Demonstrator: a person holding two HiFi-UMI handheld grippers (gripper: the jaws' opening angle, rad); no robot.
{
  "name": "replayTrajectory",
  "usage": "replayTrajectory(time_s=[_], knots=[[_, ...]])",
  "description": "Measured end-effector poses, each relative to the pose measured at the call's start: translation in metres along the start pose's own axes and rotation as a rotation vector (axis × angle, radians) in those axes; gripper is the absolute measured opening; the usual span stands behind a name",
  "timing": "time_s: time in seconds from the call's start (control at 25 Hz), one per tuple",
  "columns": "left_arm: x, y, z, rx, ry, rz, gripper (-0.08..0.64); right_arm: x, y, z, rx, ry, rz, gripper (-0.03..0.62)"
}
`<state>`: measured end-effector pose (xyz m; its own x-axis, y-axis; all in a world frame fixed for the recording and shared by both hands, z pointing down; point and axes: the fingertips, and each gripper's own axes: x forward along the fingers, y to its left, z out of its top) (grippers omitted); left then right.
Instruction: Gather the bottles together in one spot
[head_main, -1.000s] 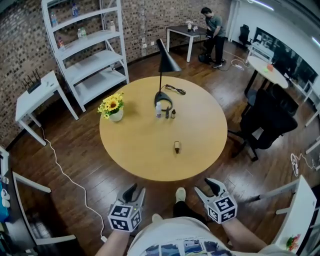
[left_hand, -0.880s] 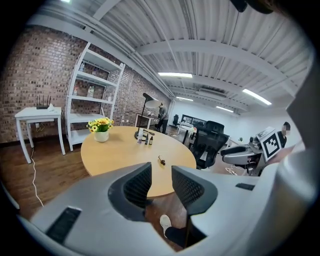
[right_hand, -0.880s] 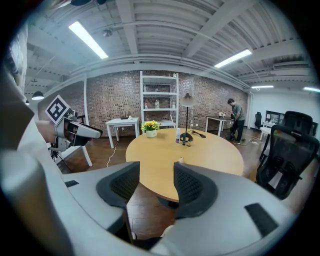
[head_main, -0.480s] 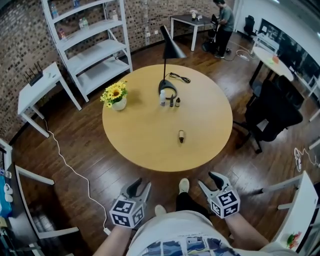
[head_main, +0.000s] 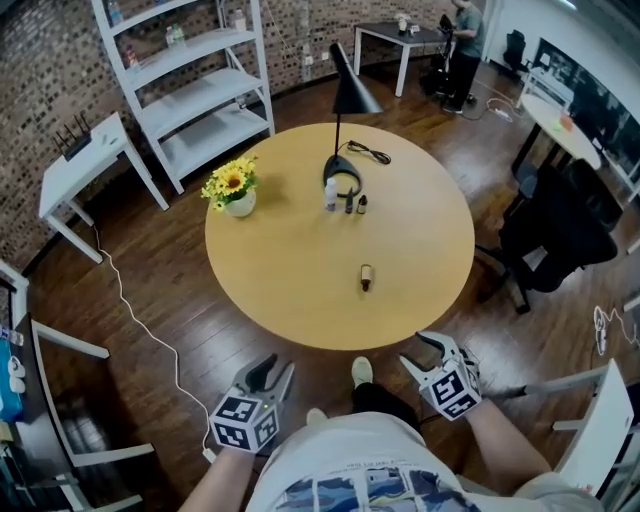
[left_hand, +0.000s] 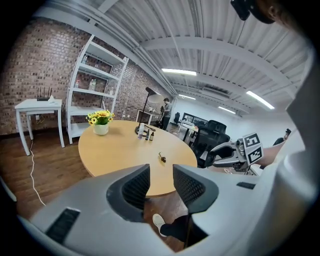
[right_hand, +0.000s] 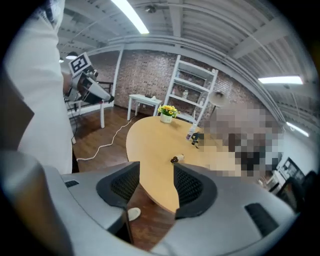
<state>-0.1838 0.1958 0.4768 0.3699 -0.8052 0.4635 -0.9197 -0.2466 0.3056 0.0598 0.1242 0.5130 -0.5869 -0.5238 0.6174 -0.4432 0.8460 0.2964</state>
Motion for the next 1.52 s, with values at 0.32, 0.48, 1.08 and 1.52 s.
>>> replayTrajectory(time_s=[0.32,0.48,1.08,1.52], knots=[[0.058,0.007,0.031,-0.039,0.014,0.059,0.120,0.087,-0.049,-0.014,-0.437,0.048,0.199,0.242],[0.095,0.010,0.049,-0.064,0.024,0.092,0.120,0.149,-0.078,-0.021,-0.641,0.062,0.284,0.242],[0.151,0.002,0.074,-0.139,0.071,0.248,0.120,0.283,-0.103,-0.069,-1.023,0.194,0.804,0.228],[0.199,-0.014,0.093,-0.096,0.100,0.086,0.120,0.245,-0.140,-0.032,-0.178,0.083,0.583,0.150]])
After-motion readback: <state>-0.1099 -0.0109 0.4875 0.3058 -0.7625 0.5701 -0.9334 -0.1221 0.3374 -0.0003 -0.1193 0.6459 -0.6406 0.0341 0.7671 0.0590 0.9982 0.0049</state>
